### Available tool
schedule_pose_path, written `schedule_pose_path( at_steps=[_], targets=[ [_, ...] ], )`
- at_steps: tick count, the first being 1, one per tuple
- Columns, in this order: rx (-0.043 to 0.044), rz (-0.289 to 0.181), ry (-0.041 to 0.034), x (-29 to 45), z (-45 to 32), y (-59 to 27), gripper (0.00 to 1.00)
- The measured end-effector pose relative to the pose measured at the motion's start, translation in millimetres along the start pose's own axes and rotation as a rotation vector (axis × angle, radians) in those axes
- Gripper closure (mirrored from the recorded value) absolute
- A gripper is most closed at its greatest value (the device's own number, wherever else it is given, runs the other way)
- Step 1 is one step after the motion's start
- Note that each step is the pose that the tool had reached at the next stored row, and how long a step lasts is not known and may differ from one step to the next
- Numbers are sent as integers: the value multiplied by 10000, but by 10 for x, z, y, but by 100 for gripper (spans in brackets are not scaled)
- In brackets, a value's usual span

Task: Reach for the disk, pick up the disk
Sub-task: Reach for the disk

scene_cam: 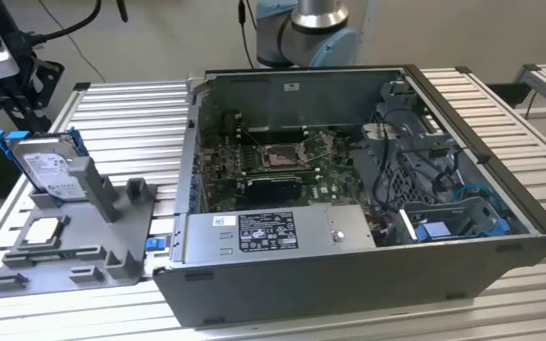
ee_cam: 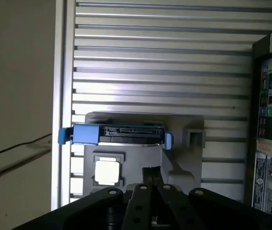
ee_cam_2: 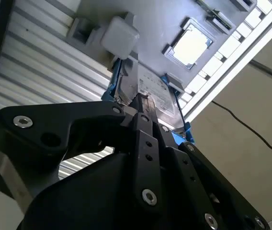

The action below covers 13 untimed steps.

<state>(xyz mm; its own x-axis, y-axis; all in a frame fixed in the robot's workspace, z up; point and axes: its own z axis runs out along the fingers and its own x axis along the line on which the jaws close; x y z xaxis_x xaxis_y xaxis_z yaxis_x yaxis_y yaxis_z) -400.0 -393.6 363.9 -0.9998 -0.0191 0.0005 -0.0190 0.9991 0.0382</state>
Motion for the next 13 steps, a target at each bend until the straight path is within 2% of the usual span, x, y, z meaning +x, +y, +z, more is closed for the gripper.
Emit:
schedule_pose_path(
  at_steps=[3, 6, 10, 13],
  targets=[
    [0, -1, 1, 0, 5, 44, 100],
    [0, 0, 0, 30, 17, 132, 100],
    [0, -1, 2, 114, 38, 241, 100],
    [0, 0, 0, 215, 51, 287, 100]
  ],
)
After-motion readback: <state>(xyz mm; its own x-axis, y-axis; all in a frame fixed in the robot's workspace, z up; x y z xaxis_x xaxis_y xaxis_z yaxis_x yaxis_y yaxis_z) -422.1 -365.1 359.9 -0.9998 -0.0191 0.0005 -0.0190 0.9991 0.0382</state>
